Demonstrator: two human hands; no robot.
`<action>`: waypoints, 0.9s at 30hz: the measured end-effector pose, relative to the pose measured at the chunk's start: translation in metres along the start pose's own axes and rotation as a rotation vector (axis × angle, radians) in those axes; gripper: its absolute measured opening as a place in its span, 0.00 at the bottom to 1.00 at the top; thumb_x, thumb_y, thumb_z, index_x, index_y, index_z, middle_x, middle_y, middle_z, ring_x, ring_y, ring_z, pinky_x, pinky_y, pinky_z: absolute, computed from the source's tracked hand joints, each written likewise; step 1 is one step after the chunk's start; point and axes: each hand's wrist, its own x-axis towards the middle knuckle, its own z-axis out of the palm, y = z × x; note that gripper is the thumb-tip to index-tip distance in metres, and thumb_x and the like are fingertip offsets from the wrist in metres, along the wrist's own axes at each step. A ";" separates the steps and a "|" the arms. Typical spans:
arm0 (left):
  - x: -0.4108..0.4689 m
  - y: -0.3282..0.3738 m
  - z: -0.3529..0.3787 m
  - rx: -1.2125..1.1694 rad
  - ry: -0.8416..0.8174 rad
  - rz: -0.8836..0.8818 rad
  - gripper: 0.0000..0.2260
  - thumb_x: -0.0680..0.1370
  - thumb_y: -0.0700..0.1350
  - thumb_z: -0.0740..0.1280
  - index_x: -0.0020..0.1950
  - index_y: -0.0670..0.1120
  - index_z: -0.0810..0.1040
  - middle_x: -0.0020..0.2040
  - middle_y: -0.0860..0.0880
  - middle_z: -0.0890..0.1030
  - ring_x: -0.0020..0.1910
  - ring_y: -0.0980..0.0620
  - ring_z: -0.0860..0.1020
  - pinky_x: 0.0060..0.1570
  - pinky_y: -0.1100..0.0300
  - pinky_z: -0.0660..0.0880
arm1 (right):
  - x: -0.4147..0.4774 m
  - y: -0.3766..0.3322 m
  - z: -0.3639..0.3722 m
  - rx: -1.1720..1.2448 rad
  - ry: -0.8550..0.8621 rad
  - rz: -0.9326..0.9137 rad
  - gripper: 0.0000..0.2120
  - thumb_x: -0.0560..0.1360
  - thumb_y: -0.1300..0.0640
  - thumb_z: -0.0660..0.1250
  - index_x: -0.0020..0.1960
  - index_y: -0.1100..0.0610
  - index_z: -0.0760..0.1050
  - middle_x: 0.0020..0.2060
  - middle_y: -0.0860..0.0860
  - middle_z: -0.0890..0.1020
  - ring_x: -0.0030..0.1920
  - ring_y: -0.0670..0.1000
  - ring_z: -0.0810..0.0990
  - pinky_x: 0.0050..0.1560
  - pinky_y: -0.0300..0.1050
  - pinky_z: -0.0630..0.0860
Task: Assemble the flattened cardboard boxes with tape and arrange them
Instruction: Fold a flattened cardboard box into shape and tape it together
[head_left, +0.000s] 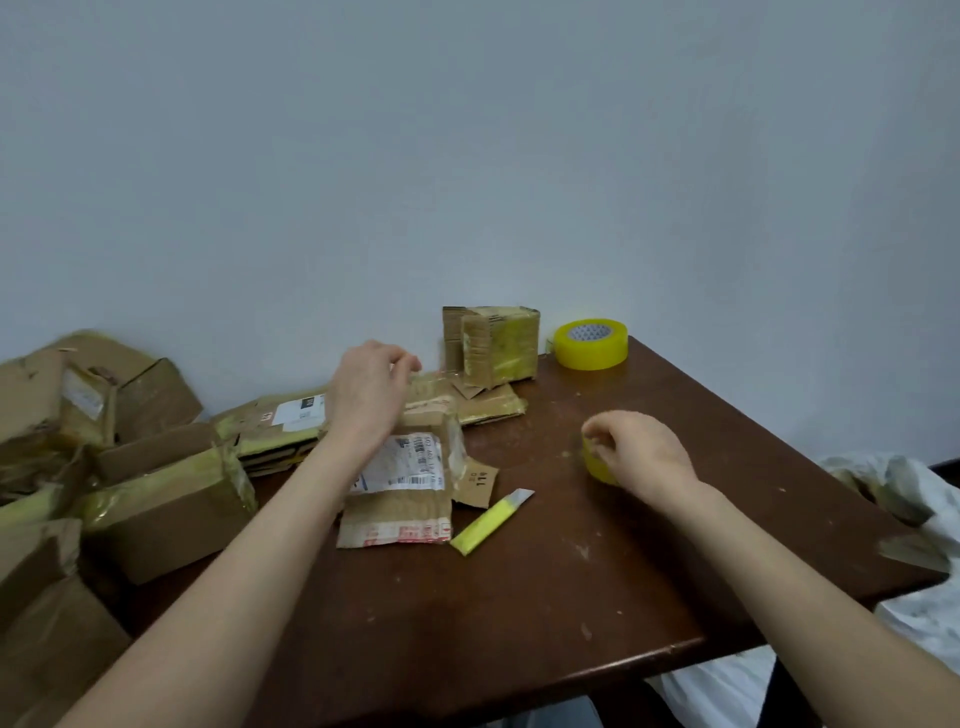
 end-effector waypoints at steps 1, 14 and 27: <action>0.004 -0.018 -0.001 0.000 -0.003 -0.027 0.12 0.81 0.46 0.60 0.53 0.45 0.83 0.55 0.45 0.80 0.56 0.44 0.75 0.51 0.53 0.71 | 0.003 -0.011 0.002 0.008 0.015 -0.008 0.13 0.79 0.52 0.63 0.63 0.50 0.77 0.61 0.48 0.78 0.61 0.52 0.76 0.60 0.48 0.72; -0.025 -0.079 0.027 -0.124 -0.236 -0.354 0.19 0.81 0.51 0.58 0.64 0.38 0.72 0.58 0.38 0.78 0.58 0.39 0.75 0.52 0.52 0.71 | 0.038 -0.185 0.070 0.338 -0.196 0.051 0.29 0.83 0.48 0.48 0.78 0.63 0.47 0.78 0.57 0.47 0.76 0.59 0.57 0.71 0.52 0.62; -0.019 -0.081 0.022 -0.271 -0.314 -0.596 0.12 0.80 0.45 0.58 0.55 0.38 0.74 0.52 0.41 0.78 0.44 0.47 0.73 0.36 0.58 0.66 | 0.061 -0.177 0.075 0.604 -0.228 0.328 0.20 0.80 0.49 0.57 0.64 0.63 0.69 0.56 0.57 0.77 0.55 0.58 0.76 0.52 0.49 0.72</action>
